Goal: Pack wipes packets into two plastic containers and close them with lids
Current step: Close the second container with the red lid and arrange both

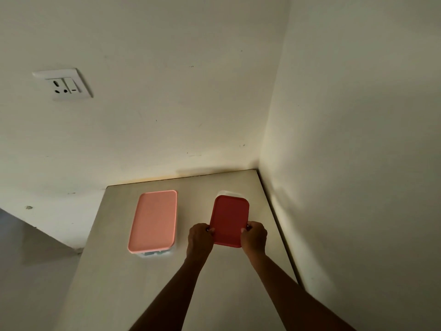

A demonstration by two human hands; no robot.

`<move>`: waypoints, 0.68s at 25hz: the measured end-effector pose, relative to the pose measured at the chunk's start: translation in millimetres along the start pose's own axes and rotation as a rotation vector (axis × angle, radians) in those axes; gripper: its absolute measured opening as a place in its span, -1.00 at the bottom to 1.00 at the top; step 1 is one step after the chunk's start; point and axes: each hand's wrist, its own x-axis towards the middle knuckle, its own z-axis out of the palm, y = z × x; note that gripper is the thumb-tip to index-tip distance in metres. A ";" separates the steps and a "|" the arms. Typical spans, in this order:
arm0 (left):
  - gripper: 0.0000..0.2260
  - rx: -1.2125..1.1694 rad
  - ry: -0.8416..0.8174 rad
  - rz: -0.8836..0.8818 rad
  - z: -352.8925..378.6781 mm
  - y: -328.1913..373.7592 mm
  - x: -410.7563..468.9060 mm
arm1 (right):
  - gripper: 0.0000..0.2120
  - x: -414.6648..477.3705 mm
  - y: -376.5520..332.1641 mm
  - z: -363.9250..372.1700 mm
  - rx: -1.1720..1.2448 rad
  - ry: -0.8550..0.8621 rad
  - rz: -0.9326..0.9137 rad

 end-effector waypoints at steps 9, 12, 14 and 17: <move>-0.74 0.026 0.094 0.039 8.4 15.7 20.6 | -0.84 26.9 2.5 3.7 0.025 -0.002 -0.017; -0.80 0.027 0.111 0.065 12.2 12.1 35.2 | -0.85 34.3 3.7 8.6 0.026 0.000 -0.008; -0.84 -0.038 0.118 0.053 14.1 7.6 41.7 | -0.85 36.7 4.9 14.7 0.016 -0.011 -0.006; -0.89 -0.113 0.074 0.066 18.3 -2.2 48.4 | -0.83 40.3 7.7 21.3 0.007 -0.006 0.011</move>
